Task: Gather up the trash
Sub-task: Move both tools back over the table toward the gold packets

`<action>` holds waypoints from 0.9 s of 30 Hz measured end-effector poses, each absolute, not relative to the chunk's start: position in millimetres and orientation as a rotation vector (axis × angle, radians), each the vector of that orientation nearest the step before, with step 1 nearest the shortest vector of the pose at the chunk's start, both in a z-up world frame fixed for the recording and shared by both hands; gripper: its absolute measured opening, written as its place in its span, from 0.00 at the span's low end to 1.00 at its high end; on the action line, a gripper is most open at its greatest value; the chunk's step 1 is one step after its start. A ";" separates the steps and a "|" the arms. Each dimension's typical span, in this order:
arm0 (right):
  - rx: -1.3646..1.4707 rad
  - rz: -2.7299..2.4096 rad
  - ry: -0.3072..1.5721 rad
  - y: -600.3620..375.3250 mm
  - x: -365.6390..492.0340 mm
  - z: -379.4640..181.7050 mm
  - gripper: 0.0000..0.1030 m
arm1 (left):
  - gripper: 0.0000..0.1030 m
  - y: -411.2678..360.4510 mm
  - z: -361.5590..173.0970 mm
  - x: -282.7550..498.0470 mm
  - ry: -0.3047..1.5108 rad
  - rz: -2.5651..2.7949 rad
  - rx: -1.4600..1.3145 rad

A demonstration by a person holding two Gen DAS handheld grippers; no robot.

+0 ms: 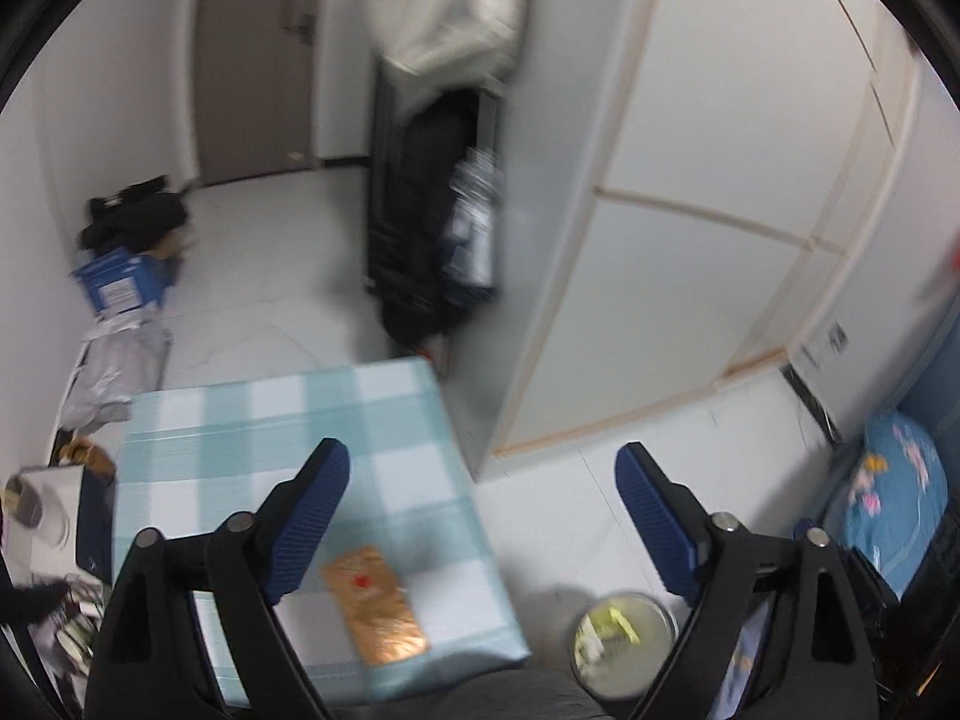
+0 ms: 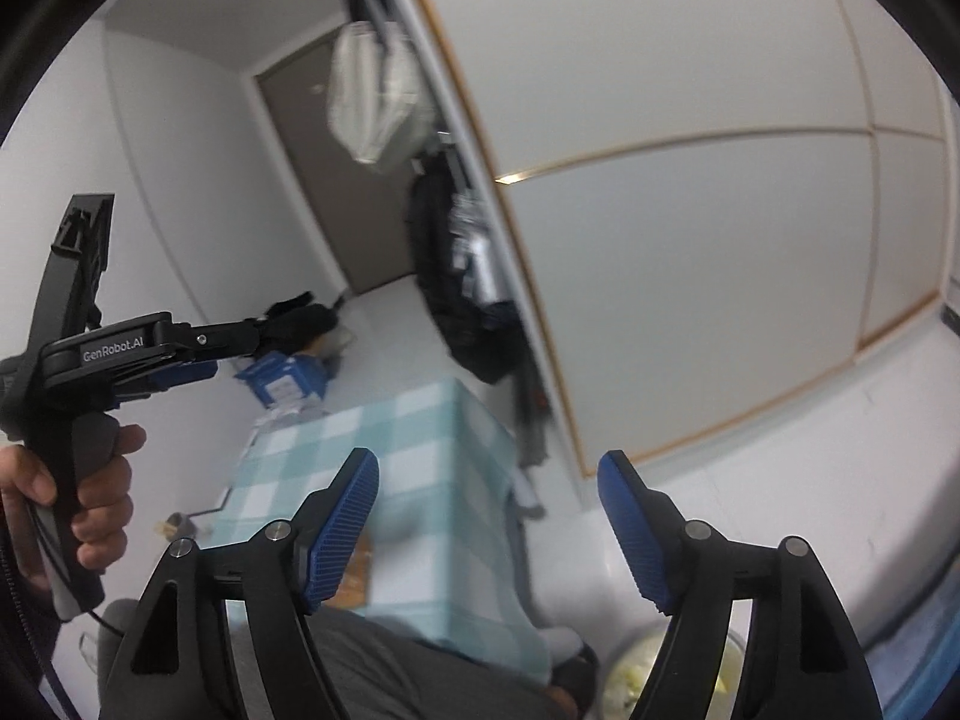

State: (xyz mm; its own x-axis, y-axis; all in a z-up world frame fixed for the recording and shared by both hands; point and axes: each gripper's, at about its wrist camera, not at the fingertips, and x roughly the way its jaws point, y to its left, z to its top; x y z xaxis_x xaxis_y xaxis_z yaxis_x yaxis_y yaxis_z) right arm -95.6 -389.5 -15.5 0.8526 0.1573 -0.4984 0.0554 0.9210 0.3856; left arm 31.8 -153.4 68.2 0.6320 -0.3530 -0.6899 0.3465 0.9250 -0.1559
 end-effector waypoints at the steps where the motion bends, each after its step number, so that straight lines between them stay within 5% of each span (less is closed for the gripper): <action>1: 0.392 0.068 0.546 -383.8 -92.7 -9.5 0.74 | 0.91 -143.9 70.9 31.2 0.771 -0.380 -0.024; 19: 0.181 0.300 0.511 -249.4 -16.3 23.8 0.87 | 0.99 -23.5 72.4 26.4 0.527 -0.133 -0.217; 27: 0.150 0.329 0.570 -213.6 16.1 7.0 0.91 | 0.99 -4.7 46.2 44.3 0.572 -0.088 -0.224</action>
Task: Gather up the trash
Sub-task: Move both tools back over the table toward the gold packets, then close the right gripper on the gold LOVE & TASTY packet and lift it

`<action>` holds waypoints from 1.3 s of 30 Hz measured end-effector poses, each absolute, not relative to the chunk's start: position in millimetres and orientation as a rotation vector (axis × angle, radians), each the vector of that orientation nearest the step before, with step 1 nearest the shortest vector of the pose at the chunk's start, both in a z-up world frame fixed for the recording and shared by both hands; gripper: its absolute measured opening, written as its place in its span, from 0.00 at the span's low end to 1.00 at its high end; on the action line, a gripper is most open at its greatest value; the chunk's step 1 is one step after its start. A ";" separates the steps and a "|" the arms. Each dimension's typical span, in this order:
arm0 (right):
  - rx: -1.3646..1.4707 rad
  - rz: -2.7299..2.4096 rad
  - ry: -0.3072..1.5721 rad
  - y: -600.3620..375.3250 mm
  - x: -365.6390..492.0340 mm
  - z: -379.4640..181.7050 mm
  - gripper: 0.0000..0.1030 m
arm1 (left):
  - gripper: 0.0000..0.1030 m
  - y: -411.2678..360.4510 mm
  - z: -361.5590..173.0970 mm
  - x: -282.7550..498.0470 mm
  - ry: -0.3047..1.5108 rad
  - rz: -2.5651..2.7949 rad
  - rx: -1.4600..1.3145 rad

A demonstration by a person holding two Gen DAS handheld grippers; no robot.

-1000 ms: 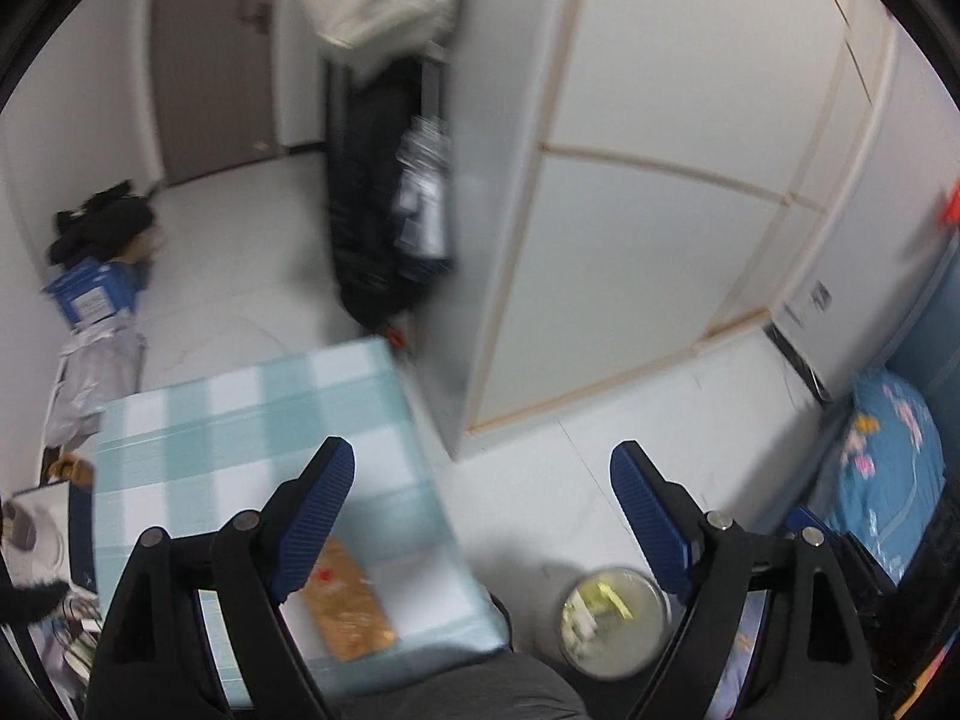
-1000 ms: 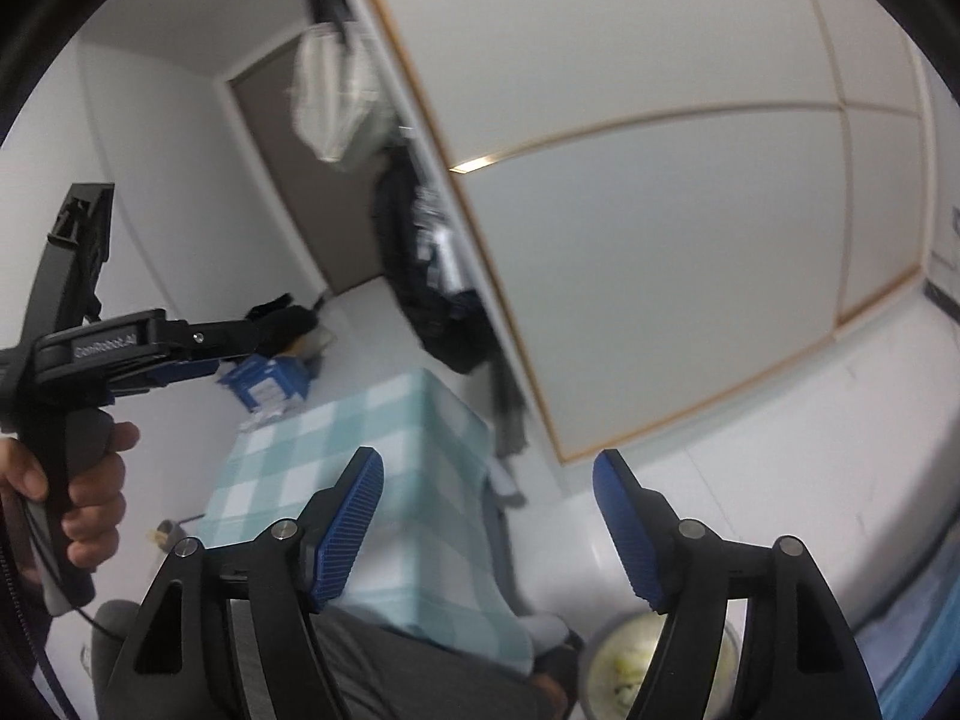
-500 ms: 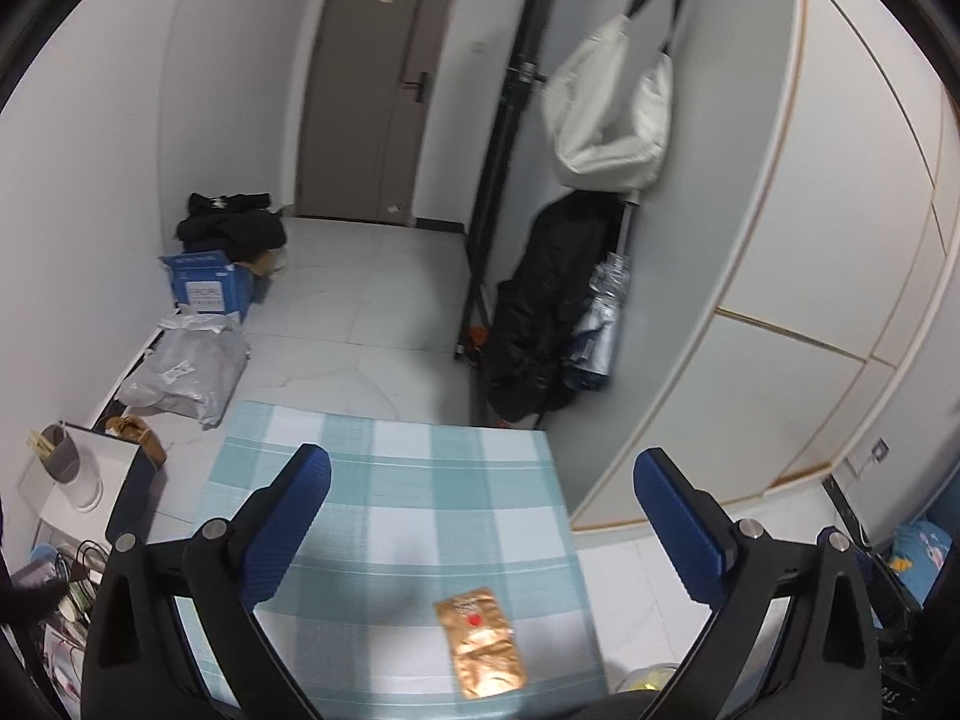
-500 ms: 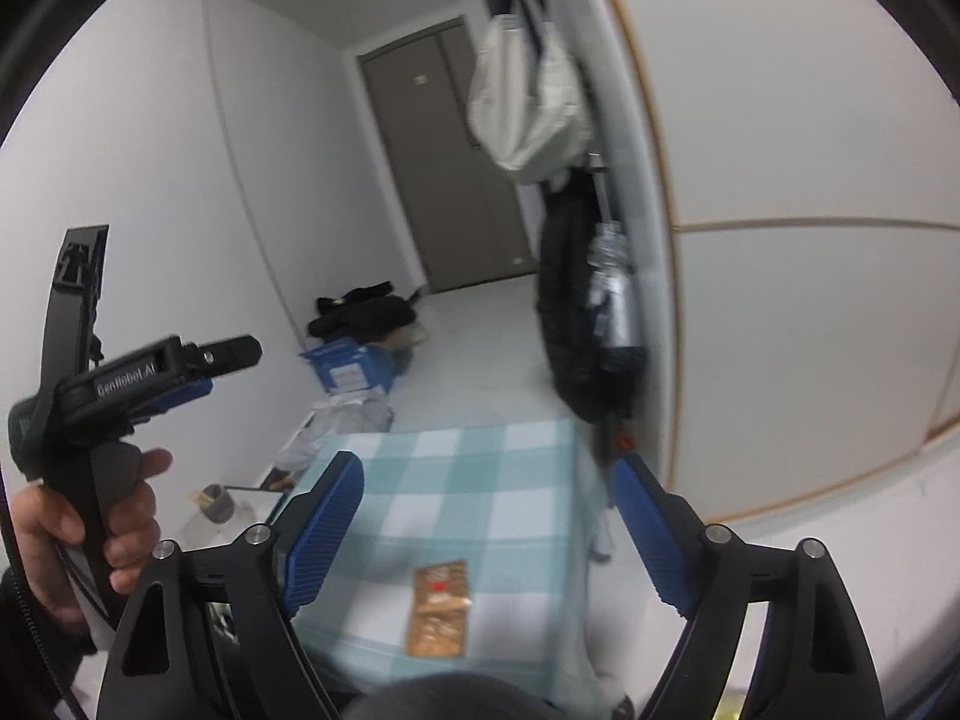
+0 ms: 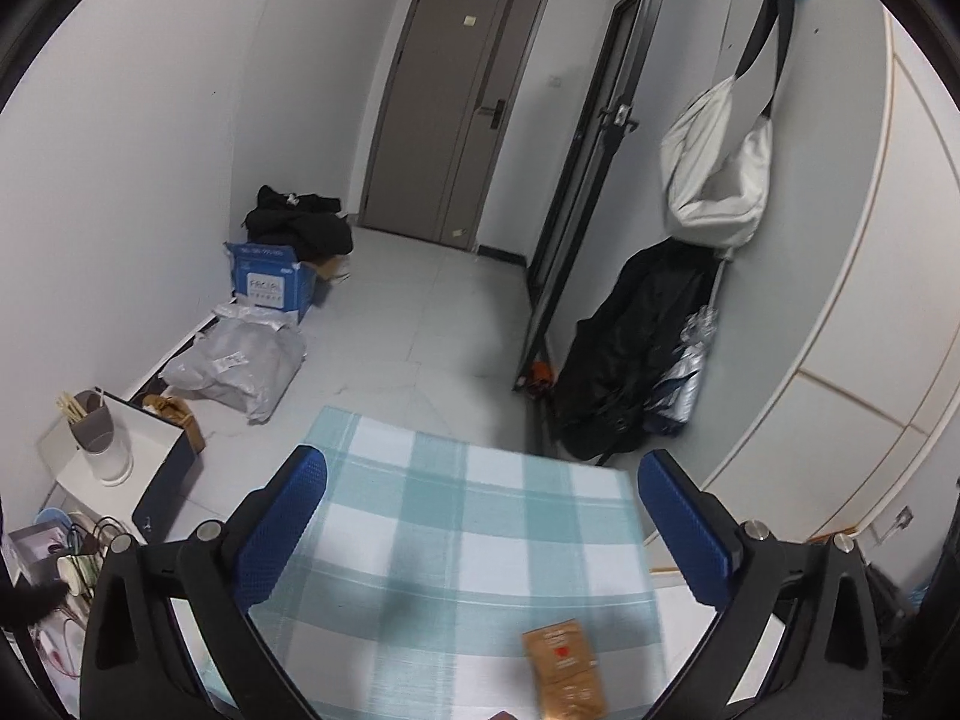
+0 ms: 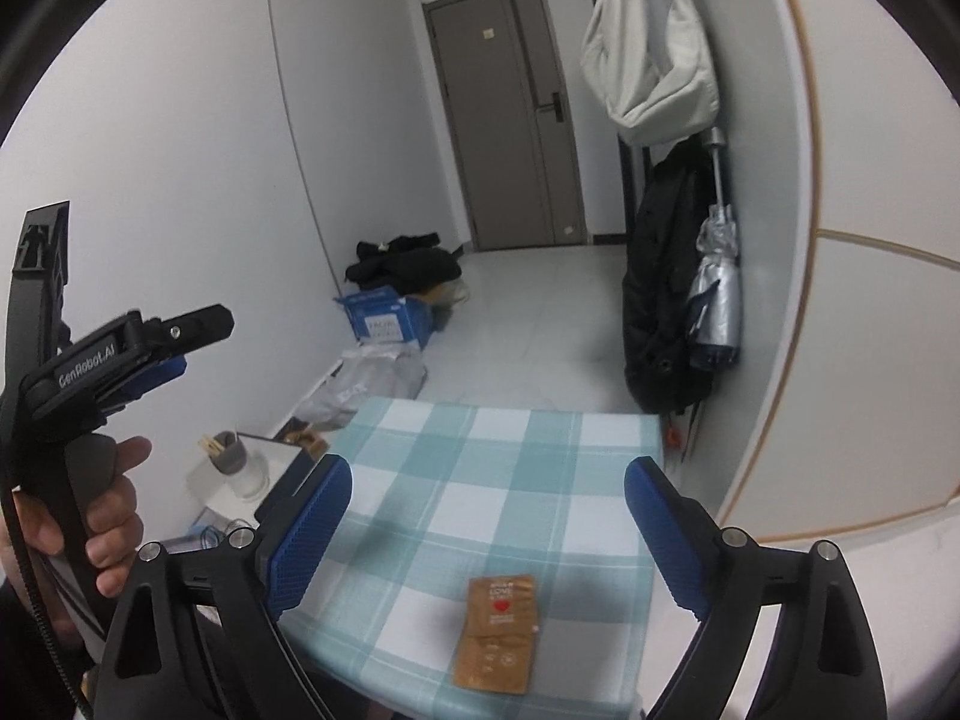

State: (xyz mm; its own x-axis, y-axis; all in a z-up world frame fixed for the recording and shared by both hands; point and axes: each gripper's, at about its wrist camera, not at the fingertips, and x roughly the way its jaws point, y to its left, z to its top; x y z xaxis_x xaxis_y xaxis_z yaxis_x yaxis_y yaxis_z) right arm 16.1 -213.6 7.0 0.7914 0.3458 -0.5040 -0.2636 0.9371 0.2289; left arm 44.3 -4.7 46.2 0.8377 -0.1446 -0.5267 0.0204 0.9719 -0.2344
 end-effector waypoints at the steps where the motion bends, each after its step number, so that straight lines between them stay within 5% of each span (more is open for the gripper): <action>1: 0.143 0.329 0.579 -210.0 18.7 4.3 0.93 | 0.99 -3.3 41.1 46.9 0.582 -0.086 -0.221; 21: 0.016 0.338 1.088 -163.1 98.3 -144.1 0.94 | 0.99 40.3 -18.8 75.5 0.773 -0.057 -0.268; 39: -0.163 0.277 1.172 -130.5 107.2 -200.4 0.87 | 0.99 67.1 -39.3 85.8 0.868 -0.055 -0.387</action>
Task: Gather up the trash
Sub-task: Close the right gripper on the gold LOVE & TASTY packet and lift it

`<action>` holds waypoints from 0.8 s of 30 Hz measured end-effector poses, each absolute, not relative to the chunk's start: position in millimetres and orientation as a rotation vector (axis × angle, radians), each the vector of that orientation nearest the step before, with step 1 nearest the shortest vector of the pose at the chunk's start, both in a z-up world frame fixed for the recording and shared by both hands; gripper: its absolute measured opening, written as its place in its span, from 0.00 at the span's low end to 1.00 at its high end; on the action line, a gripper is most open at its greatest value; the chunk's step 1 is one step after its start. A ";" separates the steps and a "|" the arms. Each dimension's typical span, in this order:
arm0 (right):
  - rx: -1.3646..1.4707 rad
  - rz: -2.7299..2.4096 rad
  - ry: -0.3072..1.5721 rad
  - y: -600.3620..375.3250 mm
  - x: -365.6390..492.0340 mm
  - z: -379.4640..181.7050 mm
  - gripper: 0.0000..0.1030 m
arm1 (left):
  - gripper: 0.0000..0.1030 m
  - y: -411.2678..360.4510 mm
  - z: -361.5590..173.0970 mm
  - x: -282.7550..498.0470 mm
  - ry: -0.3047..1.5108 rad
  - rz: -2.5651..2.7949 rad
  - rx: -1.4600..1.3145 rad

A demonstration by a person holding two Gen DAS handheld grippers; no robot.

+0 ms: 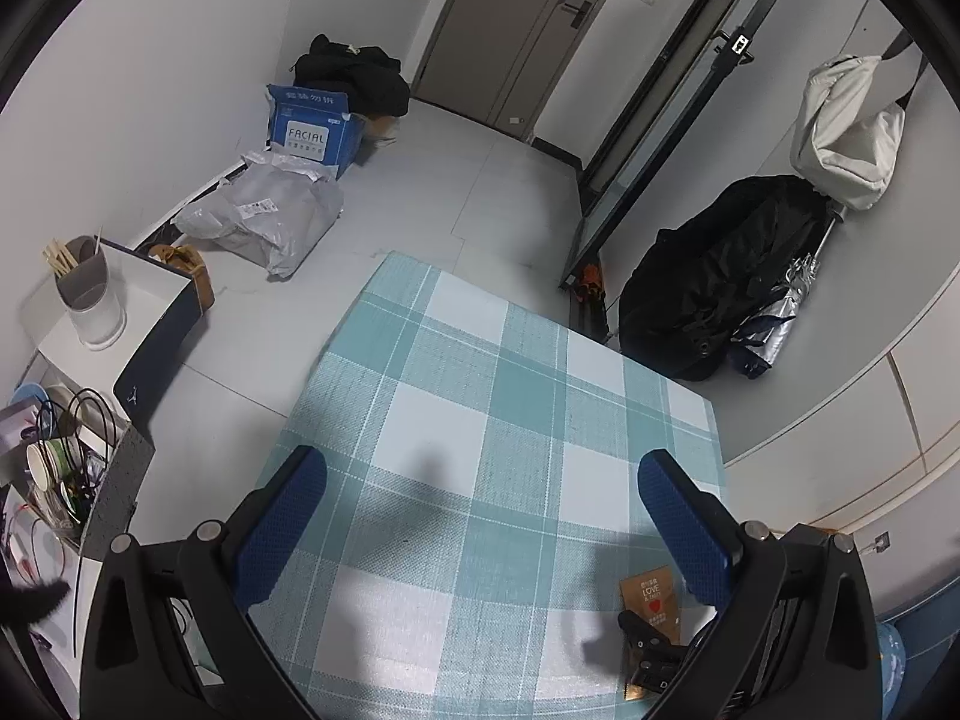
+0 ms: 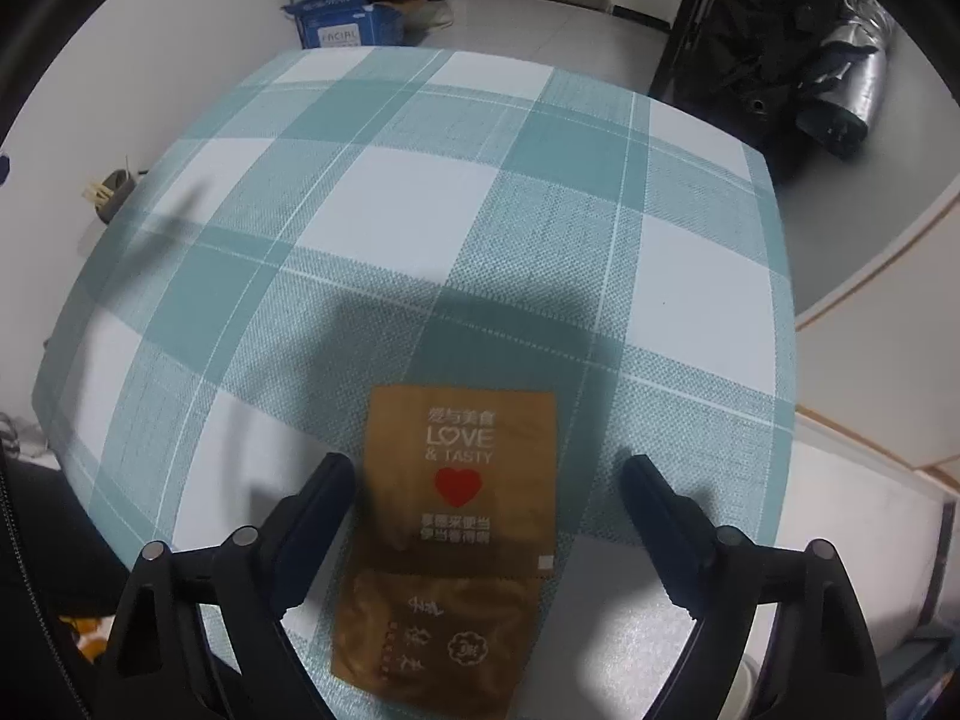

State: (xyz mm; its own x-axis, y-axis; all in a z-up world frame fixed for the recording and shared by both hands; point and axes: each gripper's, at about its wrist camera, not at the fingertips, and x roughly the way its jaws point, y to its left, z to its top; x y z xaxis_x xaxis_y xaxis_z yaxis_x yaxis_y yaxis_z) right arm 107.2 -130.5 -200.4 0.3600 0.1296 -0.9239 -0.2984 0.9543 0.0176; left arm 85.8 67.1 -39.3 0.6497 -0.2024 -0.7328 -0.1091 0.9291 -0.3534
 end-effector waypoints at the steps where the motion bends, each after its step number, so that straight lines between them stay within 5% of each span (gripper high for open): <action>1: -0.162 0.279 1.167 -131.0 106.9 -200.3 0.85 | 0.99 67.1 -39.9 86.1 0.873 -0.055 -0.390; 7: -0.163 0.297 1.128 -130.4 103.5 -197.5 0.63 | 0.99 65.4 -42.7 85.7 0.888 -0.055 -0.390; 14: -0.129 0.280 1.122 -136.5 111.1 -191.2 0.48 | 0.99 67.8 -45.0 84.1 0.893 -0.044 -0.387; 24: -0.044 0.276 1.131 -143.0 115.7 -186.2 0.40 | 0.99 69.8 -48.6 84.7 0.903 -0.040 -0.388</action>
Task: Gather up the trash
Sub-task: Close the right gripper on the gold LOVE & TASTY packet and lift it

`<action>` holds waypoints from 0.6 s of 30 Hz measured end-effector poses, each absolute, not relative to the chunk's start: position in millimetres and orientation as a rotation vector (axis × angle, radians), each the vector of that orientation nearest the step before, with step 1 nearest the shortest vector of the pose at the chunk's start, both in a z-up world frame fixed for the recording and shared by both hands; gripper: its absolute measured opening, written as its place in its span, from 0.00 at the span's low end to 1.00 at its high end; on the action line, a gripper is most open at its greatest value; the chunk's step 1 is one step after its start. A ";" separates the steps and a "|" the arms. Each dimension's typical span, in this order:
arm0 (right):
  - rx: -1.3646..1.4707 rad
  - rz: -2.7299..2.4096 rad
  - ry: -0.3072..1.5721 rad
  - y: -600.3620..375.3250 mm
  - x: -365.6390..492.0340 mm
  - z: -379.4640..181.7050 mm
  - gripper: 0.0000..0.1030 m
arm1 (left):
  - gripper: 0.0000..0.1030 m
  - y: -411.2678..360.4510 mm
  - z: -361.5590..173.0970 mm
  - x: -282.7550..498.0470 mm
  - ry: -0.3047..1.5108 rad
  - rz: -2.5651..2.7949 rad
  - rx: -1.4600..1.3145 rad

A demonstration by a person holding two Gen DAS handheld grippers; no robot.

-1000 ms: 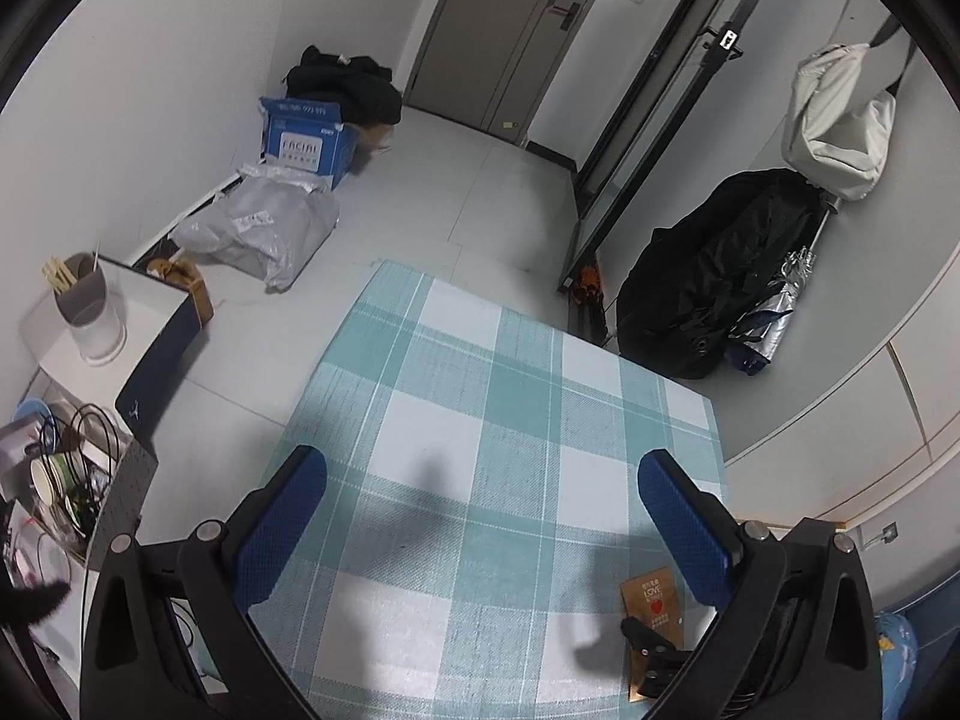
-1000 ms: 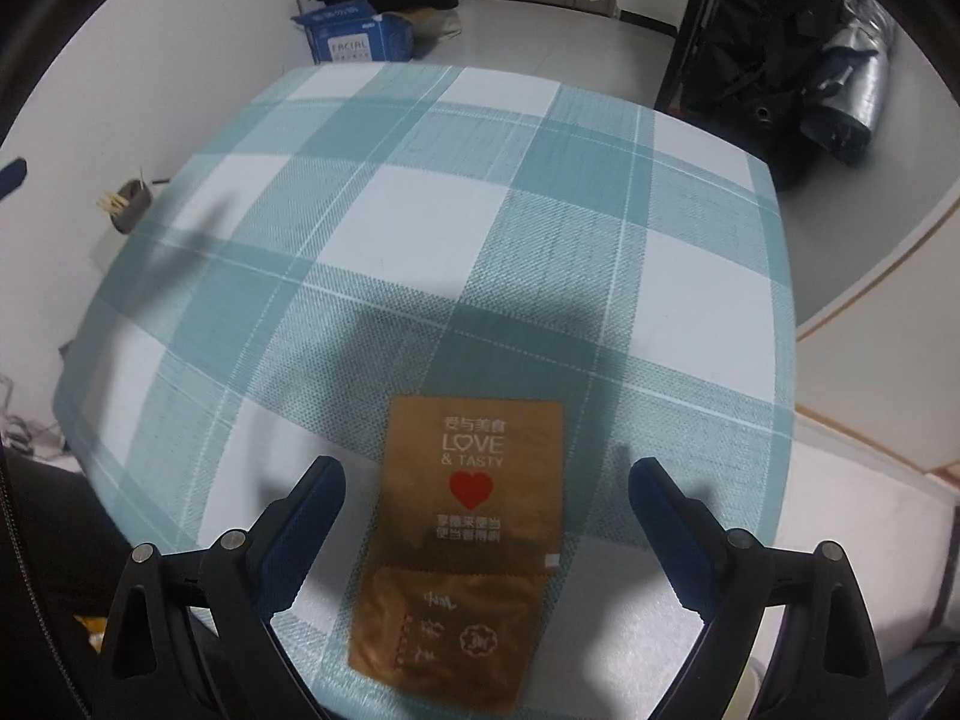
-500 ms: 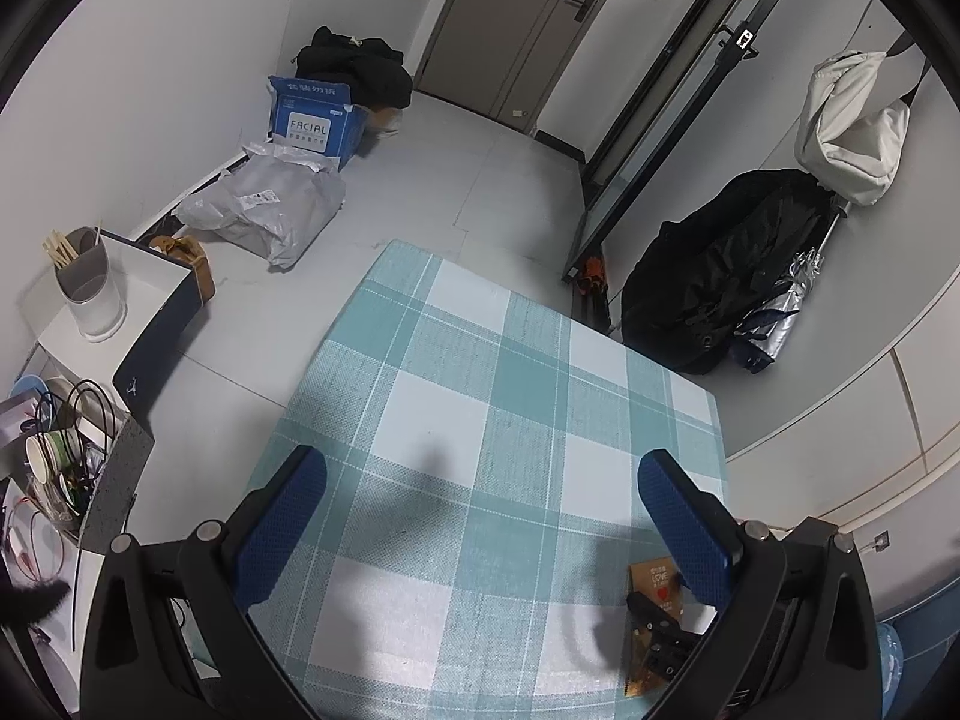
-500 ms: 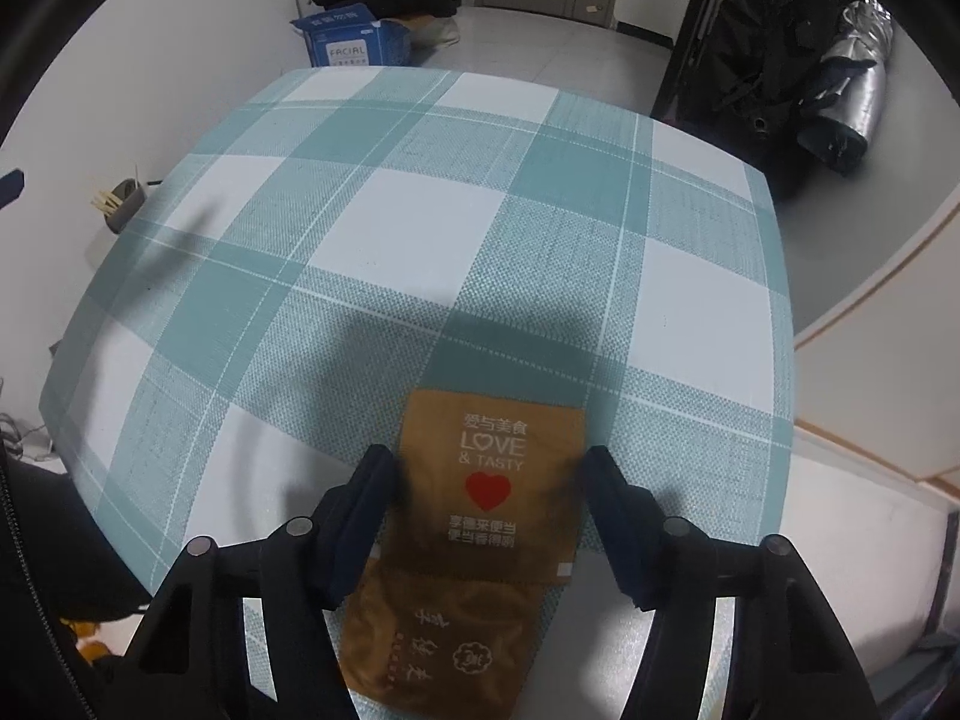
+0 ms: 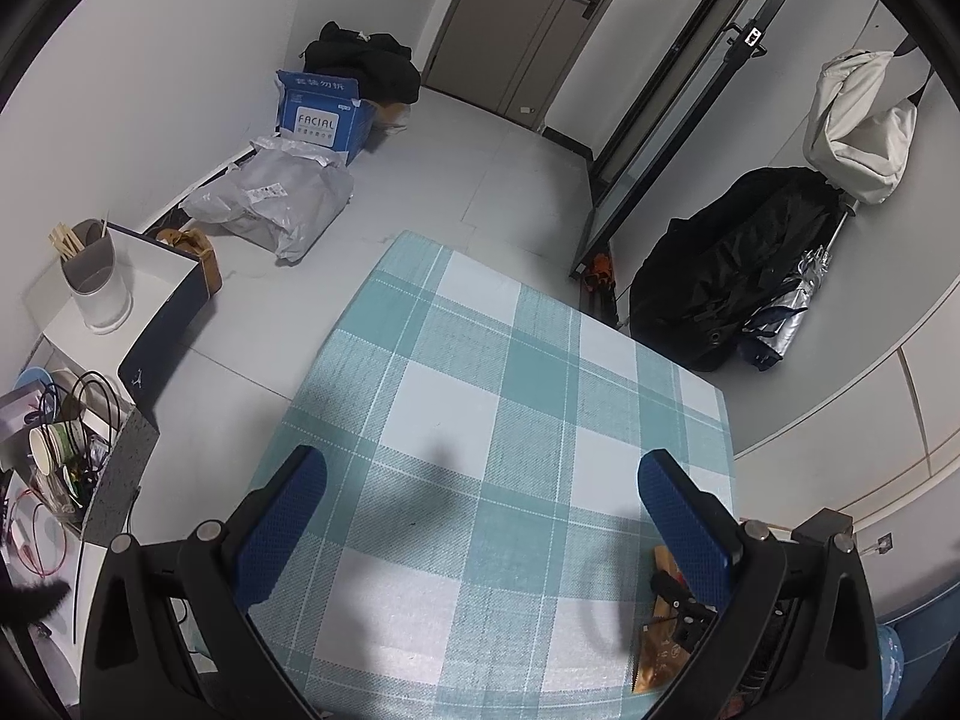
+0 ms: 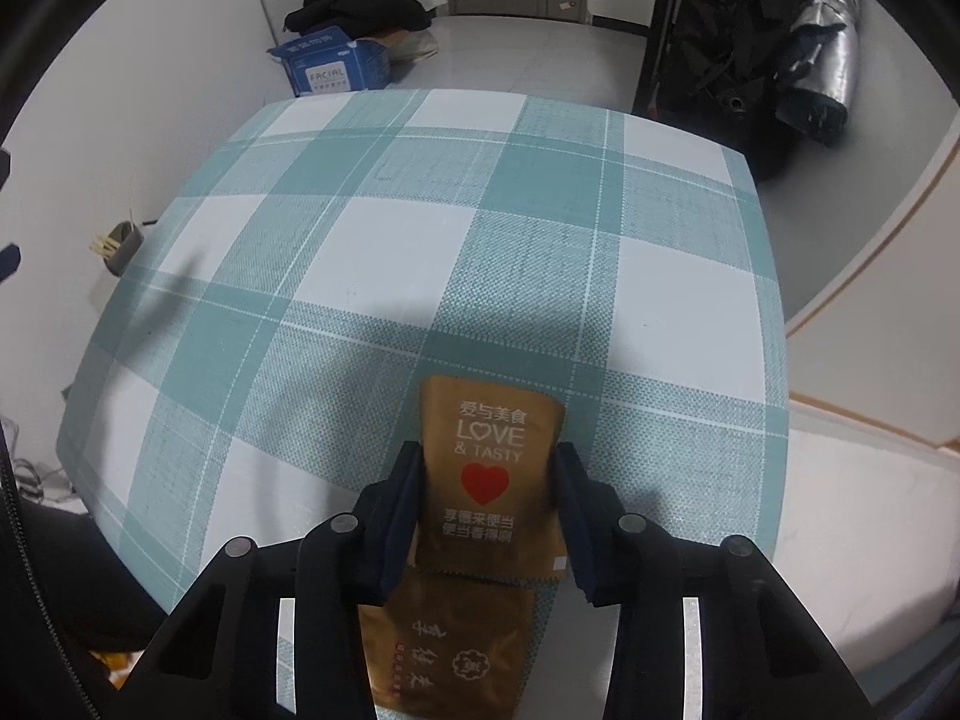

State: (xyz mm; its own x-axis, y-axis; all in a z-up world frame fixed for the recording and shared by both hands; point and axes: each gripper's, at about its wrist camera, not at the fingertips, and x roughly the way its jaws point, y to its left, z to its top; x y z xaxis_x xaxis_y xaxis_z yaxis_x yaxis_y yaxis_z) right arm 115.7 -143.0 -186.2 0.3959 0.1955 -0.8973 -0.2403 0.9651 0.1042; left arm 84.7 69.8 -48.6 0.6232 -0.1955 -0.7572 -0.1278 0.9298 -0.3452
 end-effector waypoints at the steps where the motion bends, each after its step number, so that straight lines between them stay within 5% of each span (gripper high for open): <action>1: -0.037 0.276 1.131 -143.8 115.8 -185.9 0.39 | 0.99 69.8 -49.4 84.4 0.905 -0.041 -0.387; 18: 0.155 0.309 1.054 -182.2 107.8 -158.0 0.39 | 0.99 31.3 -79.7 72.0 1.054 -0.236 -0.279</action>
